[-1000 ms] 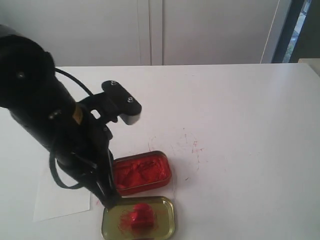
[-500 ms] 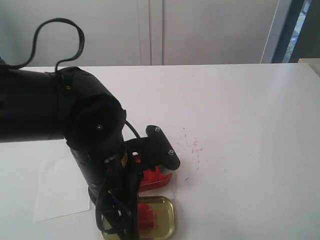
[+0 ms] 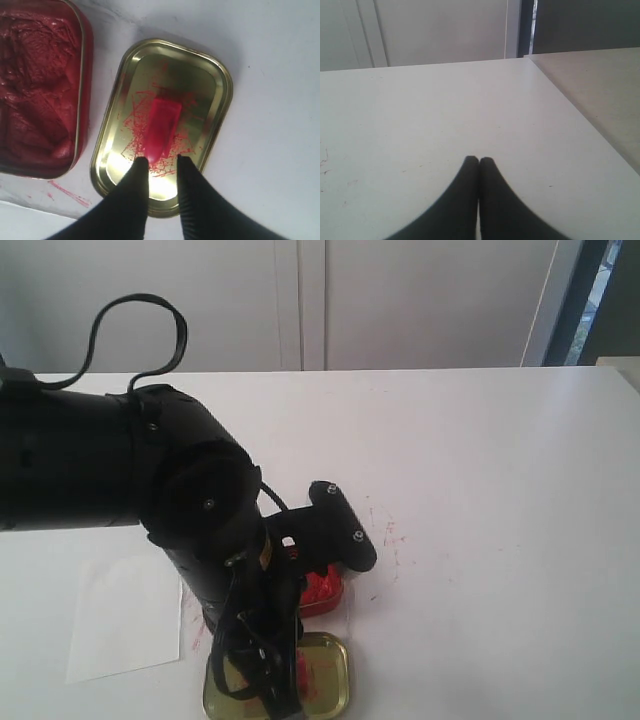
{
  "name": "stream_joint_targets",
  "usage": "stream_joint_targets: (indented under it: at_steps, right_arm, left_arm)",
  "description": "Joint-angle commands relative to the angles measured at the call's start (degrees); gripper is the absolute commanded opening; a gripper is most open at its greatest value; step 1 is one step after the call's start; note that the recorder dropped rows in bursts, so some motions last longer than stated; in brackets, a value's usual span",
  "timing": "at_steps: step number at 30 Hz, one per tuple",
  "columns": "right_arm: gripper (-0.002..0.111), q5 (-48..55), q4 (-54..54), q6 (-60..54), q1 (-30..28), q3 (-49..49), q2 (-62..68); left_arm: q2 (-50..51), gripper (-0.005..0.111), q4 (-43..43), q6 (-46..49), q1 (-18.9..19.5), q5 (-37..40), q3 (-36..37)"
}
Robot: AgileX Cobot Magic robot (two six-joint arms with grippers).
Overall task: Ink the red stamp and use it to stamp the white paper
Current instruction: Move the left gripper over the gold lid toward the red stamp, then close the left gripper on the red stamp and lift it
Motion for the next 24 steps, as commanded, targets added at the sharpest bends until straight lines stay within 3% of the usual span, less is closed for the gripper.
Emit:
stream_joint_targets:
  at_steps: [1, 12, 17, 24]
  right_arm:
    - [0.0, -0.8, 0.0, 0.0, -0.3, 0.3, -0.2]
    - [0.0, -0.8, 0.0, 0.0, -0.3, 0.3, -0.2]
    - [0.0, -0.8, 0.0, 0.0, -0.3, 0.3, -0.2]
    - [0.0, -0.8, 0.0, 0.0, -0.3, 0.3, -0.2]
  left_arm:
    - [-0.1, 0.039, -0.3, 0.2, -0.1, -0.4, -0.3]
    - [1.6, 0.039, 0.1, 0.3, 0.0, -0.9, -0.3]
    - [2.8, 0.039, -1.0, 1.7, 2.6, -0.4, -0.3]
    - [2.9, 0.039, -17.5, 17.8, 7.1, 1.4, -0.3]
